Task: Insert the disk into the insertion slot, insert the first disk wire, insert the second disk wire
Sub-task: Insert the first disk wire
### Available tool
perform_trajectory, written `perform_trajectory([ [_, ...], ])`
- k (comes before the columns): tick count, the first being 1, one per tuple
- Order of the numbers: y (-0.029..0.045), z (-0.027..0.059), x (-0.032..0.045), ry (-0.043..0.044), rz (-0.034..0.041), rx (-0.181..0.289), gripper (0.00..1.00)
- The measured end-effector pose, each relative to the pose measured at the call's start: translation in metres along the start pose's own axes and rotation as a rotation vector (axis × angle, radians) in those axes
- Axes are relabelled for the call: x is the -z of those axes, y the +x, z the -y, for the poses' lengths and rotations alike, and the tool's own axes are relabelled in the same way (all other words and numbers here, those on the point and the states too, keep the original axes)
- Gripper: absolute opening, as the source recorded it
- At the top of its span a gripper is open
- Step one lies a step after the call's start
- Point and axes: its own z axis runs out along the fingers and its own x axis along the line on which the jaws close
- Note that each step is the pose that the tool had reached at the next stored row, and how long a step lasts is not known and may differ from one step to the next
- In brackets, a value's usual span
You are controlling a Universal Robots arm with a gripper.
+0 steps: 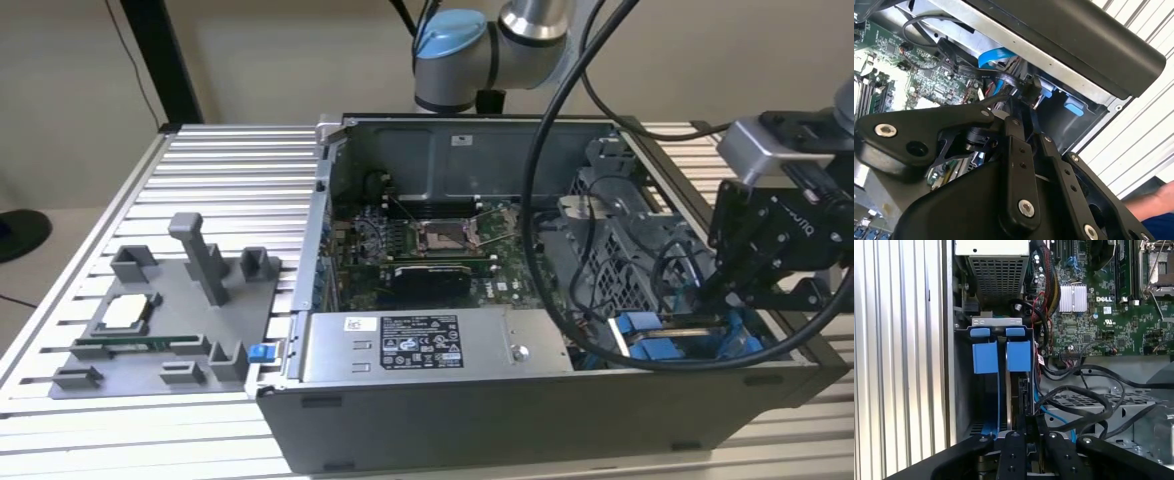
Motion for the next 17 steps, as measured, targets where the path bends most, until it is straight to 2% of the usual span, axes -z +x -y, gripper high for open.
perform_trajectory([
  [17,0.0003,0.0001,-0.0039,-0.0017,-0.0021,0.027,0.00],
])
